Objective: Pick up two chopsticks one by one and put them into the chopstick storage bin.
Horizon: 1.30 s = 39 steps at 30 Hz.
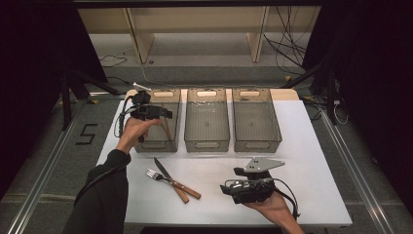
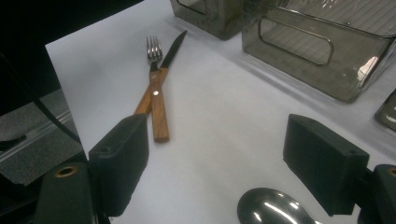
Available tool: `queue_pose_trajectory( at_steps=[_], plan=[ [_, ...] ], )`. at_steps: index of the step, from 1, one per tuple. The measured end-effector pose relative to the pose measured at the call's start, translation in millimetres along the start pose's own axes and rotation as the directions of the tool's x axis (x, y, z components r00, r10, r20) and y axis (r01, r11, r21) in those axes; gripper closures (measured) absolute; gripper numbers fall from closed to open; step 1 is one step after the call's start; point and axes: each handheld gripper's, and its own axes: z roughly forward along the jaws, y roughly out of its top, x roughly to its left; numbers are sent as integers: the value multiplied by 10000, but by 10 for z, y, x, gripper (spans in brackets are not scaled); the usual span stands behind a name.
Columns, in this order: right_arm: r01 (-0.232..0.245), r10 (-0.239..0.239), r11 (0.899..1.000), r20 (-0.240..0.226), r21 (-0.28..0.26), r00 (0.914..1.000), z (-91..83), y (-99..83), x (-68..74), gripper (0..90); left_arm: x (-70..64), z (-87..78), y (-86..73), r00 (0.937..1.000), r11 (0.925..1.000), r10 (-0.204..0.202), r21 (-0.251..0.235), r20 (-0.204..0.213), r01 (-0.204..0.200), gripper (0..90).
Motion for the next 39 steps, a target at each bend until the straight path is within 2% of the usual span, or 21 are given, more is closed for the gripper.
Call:
queue_pose_trajectory(
  at_steps=[5, 10, 15, 19, 22, 26, 31, 34, 38, 39],
  plan=[
    [27, -27, 10000, 0, -18, 10000, -8, 3, -9, 232, -12, -66, -30, 9997, 9995, 70, -309, 234, -63, 159],
    [-31, 31, 10000, 62, -36, 10000, -34, 11, -44, 232, -56, -177, -110, 9971, 9969, 181, -776, 744, -123, 159],
    [-42, 42, 10000, 122, -11, 9999, -64, 24, -81, 232, -138, -292, -248, 9932, 9930, 577, -1087, 1007, -467, 160],
    [-32, 32, 10000, 130, 3, 9999, -77, 36, -103, 232, -216, -405, -396, 9883, 9863, 990, -1434, 1164, -819, 160],
    [-67, 67, 10000, 93, -7, 9999, -86, 49, -118, 234, -286, -478, -522, 9843, 9806, 1409, -1520, 1061, -1240, 160],
    [-17, 17, 10000, 167, 38, 9999, -91, 58, -117, 235, -328, -572, -715, 9773, 9737, 1630, -1816, 1350, -1374, 161],
    [-47, 46, 10000, 282, 20, 9996, -115, 69, -152, 237, -341, -630, -943, 9711, 9664, 1886, -2035, 1462, -1571, 162],
    [17, -20, 10000, 394, 81, 9992, -150, 82, -195, 239, -332, -651, -1067, 9637, 9595, 2133, -2202, 1603, -1757, 162],
    [-9, -2, 9998, 590, 177, 9983, -218, 113, -281, 253, -307, -666, -1214, 9620, 9535, 2219, -2420, 1593, -1799, 166],
    [-43, 33, 9999, 628, 165, 9980, -234, 118, -304, 261, -298, -665, -1255, 9596, 9518, 2286, -2447, 1638, -1850, 167]
  ],
)
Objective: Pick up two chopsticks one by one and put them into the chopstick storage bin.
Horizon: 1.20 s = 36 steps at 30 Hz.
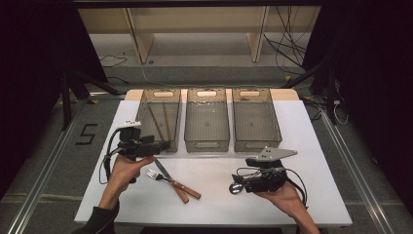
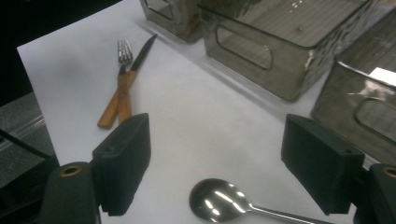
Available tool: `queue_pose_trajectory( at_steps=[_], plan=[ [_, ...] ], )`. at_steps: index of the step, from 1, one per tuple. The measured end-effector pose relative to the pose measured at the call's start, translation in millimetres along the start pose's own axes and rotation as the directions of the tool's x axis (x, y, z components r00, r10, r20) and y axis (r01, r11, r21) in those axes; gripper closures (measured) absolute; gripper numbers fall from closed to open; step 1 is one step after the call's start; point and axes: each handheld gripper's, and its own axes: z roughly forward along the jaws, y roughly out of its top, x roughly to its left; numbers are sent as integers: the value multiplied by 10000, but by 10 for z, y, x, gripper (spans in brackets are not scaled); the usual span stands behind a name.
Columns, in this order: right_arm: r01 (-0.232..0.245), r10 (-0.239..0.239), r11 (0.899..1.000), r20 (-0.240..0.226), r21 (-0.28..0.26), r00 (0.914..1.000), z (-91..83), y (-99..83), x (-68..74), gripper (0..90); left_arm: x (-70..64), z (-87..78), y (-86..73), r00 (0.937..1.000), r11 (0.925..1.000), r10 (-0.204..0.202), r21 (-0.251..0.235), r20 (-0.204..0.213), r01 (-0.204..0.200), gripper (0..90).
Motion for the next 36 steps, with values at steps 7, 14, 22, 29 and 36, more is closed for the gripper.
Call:
queue_pose_trajectory(
  at_steps=[7, 14, 22, 29, 36],
  plan=[
    [-288, 276, 9992, 451, 276, 9986, -40, -24, -207, 367, -50, -17, -348, 9990, 9991, 413, -87, 182, -412, 167],
    [-570, 520, 9972, 1011, 474, 9935, -19, -71, -370, 548, -112, -55, -638, 9957, 9962, 822, -325, 418, -809, 166],
    [-775, 594, 9933, 1962, 858, 9788, 88, -140, -586, 777, -100, -71, -903, 9938, 9929, 1058, -581, 335, -1037, 167],
    [-939, 661, 9916, 2750, 893, 9592, 178, -245, -769, 891, -89, -128, -962, 9929, 9886, 1155, -1007, 283, -1122, 167],
    [-1200, 867, 9882, 2988, 950, 9504, 238, -342, -894, 900, -72, -118, -1009, 9915, 9876, 1284, -942, 216, -1259, 166]
  ],
)
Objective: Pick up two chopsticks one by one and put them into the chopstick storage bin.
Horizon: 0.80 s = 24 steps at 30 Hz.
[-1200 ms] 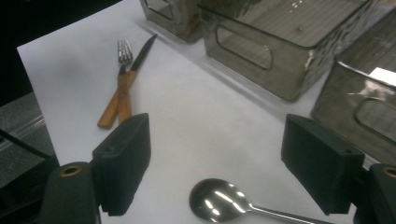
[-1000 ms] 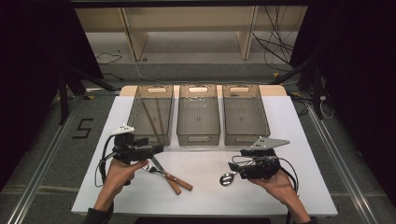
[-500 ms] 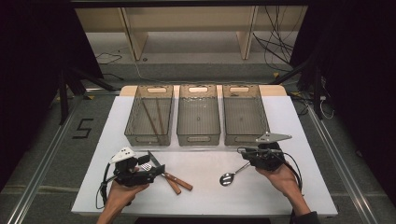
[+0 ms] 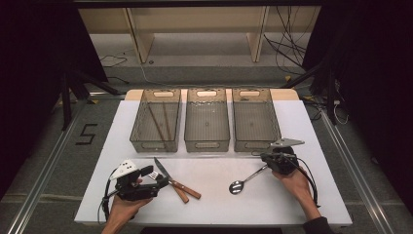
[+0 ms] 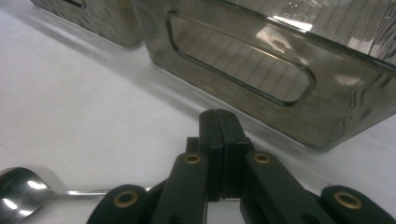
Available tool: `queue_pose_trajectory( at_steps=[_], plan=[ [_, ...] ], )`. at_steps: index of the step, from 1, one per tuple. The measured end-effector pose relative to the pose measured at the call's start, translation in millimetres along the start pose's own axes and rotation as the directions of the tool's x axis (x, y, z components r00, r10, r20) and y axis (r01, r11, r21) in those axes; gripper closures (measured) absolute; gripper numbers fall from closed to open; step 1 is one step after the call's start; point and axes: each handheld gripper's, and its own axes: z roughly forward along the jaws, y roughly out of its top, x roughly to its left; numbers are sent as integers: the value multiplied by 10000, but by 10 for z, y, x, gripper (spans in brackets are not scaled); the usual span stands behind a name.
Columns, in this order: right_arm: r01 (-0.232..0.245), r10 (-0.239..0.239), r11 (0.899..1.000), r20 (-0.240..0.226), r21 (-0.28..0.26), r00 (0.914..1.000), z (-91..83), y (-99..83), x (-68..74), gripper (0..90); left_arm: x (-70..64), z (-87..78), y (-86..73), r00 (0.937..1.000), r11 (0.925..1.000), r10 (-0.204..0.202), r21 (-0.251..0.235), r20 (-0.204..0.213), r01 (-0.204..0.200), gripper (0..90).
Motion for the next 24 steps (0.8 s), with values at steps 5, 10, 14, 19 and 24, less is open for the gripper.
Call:
queue_pose_trajectory(
  at_steps=[5, 10, 14, 19, 24],
  plan=[
    [-16, 16, 10000, 130, 21, 9999, 38, -8, -32, 900, -19, 20, -15, 9999, 9999, 129, 15, 31, -129, 166],
    [-171, 170, 9998, 201, 52, 9997, 77, -14, -85, 900, -31, 22, -5, 9999, 9999, 141, -1, 29, -141, 166],
    [-235, 234, 9997, 226, 57, 9995, 94, -25, -118, 900, -44, 14, -1, 9999, 9998, 152, -108, 7, -152, 167],
    [-286, 282, 9995, 264, 144, 9993, 95, -50, -152, 900, -69, 12, 1, 9996, 9996, 264, -140, 29, -264, 167],
    [-334, 324, 9990, 327, 298, 9989, 95, -65, -172, 900, -76, 15, -8, 9995, 9995, 310, -118, 49, -309, 167]
  ],
)
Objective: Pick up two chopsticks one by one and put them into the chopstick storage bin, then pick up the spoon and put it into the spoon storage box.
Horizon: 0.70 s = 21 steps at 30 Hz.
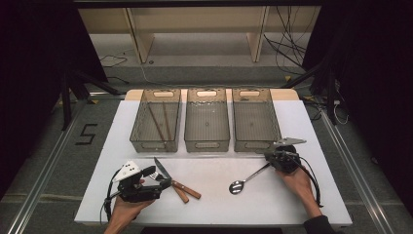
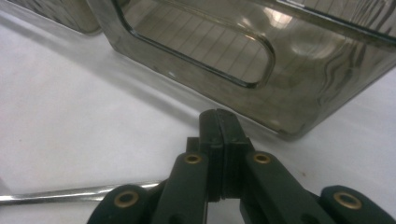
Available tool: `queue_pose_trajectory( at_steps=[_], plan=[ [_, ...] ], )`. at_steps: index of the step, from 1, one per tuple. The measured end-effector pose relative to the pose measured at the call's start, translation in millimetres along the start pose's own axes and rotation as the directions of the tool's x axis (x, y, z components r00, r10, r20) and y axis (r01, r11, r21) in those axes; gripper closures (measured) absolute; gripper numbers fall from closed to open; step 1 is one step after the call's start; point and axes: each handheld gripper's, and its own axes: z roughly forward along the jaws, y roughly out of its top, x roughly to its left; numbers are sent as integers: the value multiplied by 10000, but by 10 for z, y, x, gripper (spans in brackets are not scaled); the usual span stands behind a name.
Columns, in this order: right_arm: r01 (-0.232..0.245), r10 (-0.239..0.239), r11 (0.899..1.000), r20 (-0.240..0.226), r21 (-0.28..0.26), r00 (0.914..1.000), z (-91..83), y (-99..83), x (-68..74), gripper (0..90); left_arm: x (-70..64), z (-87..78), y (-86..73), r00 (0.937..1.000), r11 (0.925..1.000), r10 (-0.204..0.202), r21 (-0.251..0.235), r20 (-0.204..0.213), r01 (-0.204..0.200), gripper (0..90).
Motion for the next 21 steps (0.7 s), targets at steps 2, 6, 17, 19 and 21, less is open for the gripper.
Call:
queue_pose_trajectory(
  at_steps=[2, 6, 17, 19, 21],
  plan=[
    [-10, 10, 10000, 23, 54, 10000, 3, 0, -1, 900, 1, -5, -8, 10000, 10000, 2, 50, -5, -2, 167],
    [-1, -1, 9997, 59, 237, 10000, 23, -2, 3, 900, 4, -14, -9, 10000, 10000, -42, -19, -3, 42, 167],
    [-111, 109, 9982, 26, 592, 9999, 19, -17, -7, 900, 6, 5, 7, 10000, 10000, -8, -38, 51, 8, 167],
    [-44, 41, 9976, 50, 695, 10000, 1, -21, -9, 900, -1, 13, 11, 10000, 10000, 10, -11, 42, -10, 167],
    [-53, 49, 9965, 53, 833, 10000, -25, -31, -8, 900, -9, 20, 9, 10000, 10000, 8, -25, 74, -8, 167]
  ],
)
